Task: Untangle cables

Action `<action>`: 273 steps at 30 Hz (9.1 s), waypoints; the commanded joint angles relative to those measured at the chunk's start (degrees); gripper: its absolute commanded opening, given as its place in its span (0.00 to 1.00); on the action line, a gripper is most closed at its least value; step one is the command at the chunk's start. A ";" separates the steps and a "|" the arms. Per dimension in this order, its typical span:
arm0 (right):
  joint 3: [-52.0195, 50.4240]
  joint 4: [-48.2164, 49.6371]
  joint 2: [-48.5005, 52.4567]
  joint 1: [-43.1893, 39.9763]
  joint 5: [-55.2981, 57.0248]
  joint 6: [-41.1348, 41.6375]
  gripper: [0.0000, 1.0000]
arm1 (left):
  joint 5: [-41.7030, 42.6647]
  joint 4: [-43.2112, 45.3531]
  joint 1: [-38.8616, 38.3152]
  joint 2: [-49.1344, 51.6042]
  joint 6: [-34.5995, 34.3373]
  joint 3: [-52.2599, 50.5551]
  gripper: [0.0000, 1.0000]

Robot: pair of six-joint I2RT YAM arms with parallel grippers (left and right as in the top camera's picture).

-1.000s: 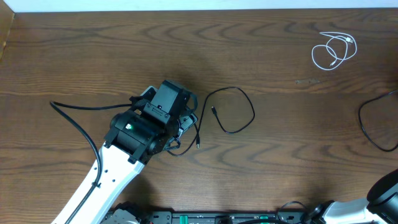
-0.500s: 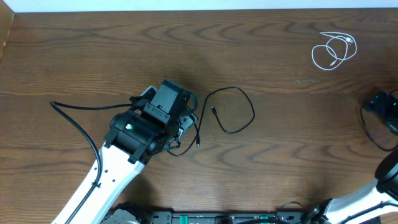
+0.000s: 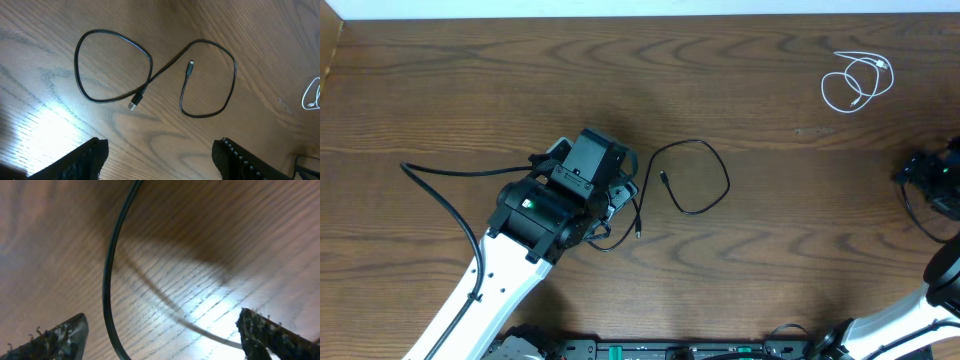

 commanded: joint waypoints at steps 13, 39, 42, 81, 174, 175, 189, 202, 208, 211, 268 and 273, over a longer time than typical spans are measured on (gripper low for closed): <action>8.61 -5.18 0.33 1.81 11.87 1.99 0.01 | -0.74 -0.09 0.20 0.22 0.76 0.31 0.72; 12.35 -7.91 0.35 9.92 56.41 3.85 0.01 | -0.74 0.28 0.20 0.22 0.76 0.31 0.72; 8.72 -6.71 0.35 6.73 56.46 4.39 0.01 | -0.76 0.28 0.20 0.22 0.76 0.31 0.72; 20.50 12.76 0.92 18.60 -22.58 9.14 0.99 | -0.76 0.46 0.20 0.24 1.18 0.31 0.72; 38.49 -29.05 16.33 26.97 -43.01 -4.48 0.99 | -0.02 -10.29 24.20 2.23 20.63 0.26 0.73; 38.49 -29.44 16.33 29.00 -43.06 -4.42 0.99 | 0.42 -10.91 25.77 2.23 20.63 0.26 0.73; 38.49 -23.91 16.33 63.41 -11.87 21.84 0.99 | 3.74 -15.15 32.52 2.25 20.61 0.26 0.73; 35.45 -23.43 16.46 83.80 18.05 46.88 0.77 | 3.80 -16.28 38.01 2.25 18.91 -0.09 0.72; 29.09 -15.15 16.48 84.41 13.90 48.57 0.71 | 3.80 -16.74 38.01 2.25 18.93 -0.33 0.73; 26.18 -12.11 16.48 84.06 12.96 49.62 0.71 | 3.80 -16.85 38.01 2.25 18.93 -0.33 0.73; 24.11 5.05 -8.63 50.10 5.60 32.15 0.01 | 4.44 -16.85 38.01 2.25 18.43 -0.33 0.73; 23.89 5.01 -8.52 49.35 5.31 29.79 0.01 | 4.46 -16.44 38.01 2.25 17.31 -0.33 0.73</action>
